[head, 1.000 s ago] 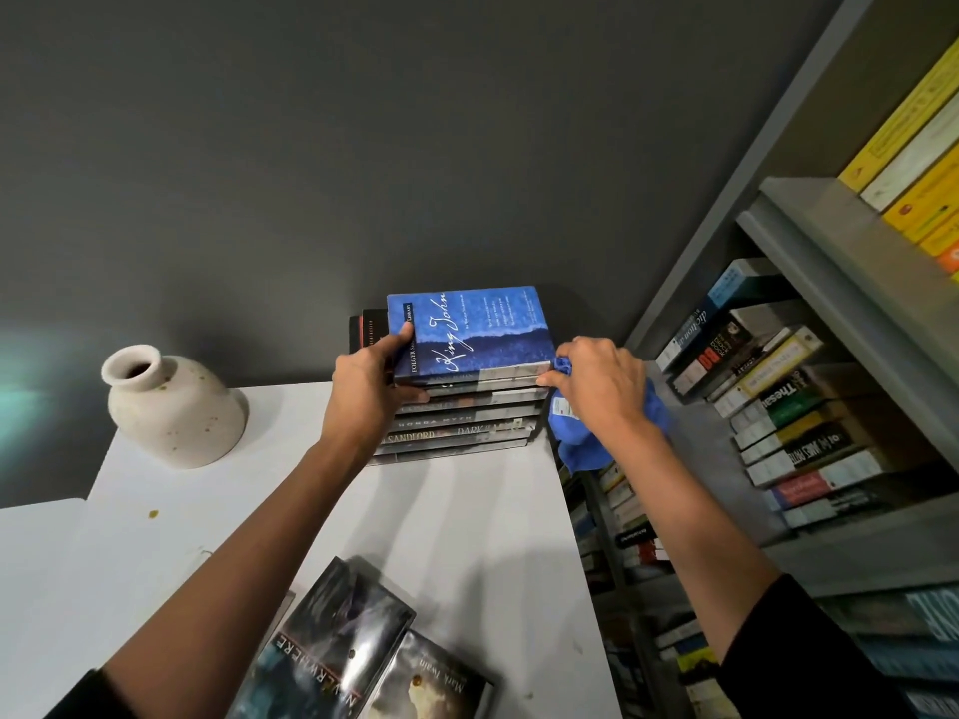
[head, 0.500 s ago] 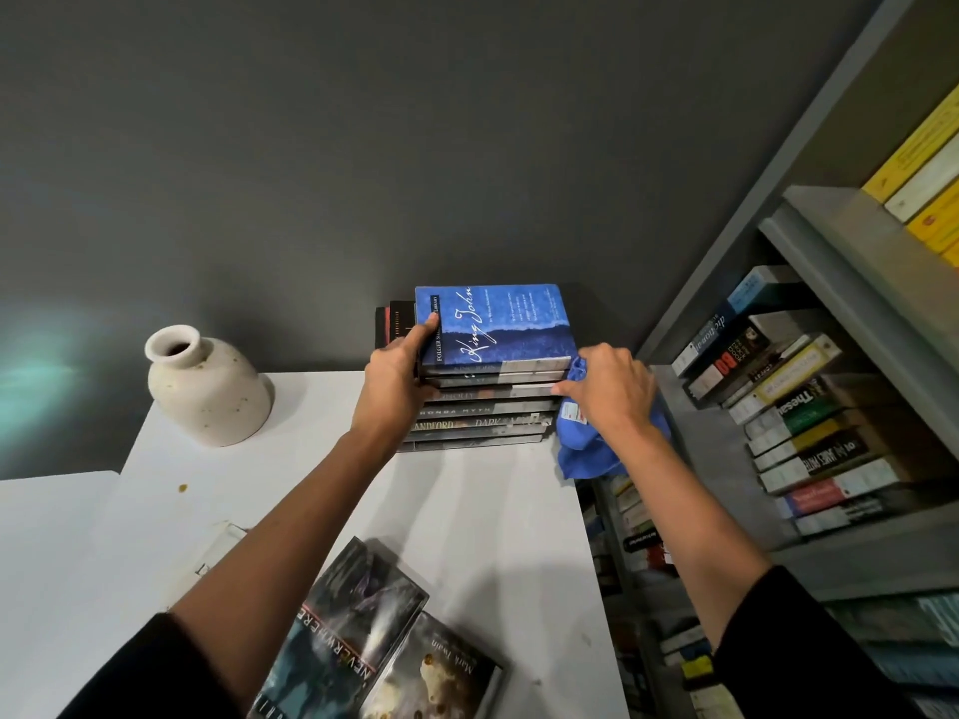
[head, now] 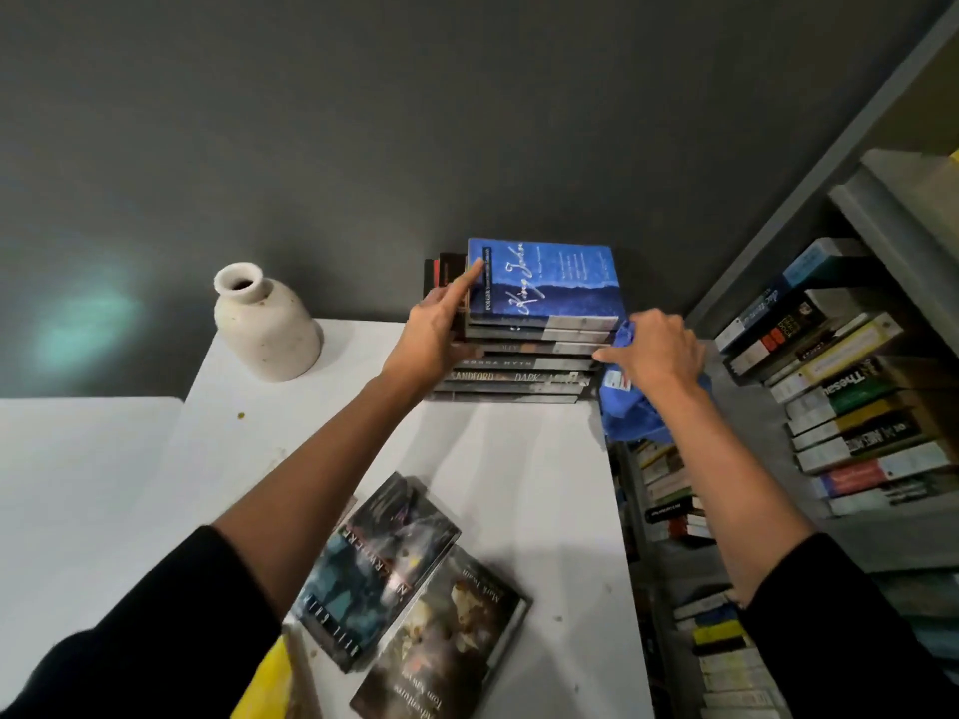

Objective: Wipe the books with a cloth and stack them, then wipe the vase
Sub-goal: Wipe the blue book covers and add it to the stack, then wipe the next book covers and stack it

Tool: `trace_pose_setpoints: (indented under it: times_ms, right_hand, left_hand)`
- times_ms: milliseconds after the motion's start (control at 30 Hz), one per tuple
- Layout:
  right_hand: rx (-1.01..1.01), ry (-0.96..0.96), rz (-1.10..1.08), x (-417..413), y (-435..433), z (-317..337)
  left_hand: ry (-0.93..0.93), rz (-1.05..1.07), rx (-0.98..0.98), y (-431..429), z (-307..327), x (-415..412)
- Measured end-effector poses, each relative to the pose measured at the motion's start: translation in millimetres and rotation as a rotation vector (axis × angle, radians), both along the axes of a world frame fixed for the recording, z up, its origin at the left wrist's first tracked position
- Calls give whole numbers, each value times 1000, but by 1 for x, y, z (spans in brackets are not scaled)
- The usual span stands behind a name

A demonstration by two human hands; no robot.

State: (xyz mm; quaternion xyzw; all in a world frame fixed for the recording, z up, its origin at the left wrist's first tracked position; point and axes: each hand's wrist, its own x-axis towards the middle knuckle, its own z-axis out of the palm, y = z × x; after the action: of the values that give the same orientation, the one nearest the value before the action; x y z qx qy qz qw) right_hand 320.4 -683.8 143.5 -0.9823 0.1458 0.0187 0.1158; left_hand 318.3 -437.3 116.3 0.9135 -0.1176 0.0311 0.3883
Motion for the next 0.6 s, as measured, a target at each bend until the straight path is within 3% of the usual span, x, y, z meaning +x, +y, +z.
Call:
trace_pose_setpoints:
  times_ms: [200,367,600]
  right_hand:
    - [105,41,-51,-44,14,4]
    - [334,108,69,-105,61,-1]
    - [401,205,188,-184,142,-19]
  left_hand:
    - [-127,83,33,57,13,-72]
    - [12,174,-20,117,16,-151]
    - [172,344,-5,195,-3,-250]
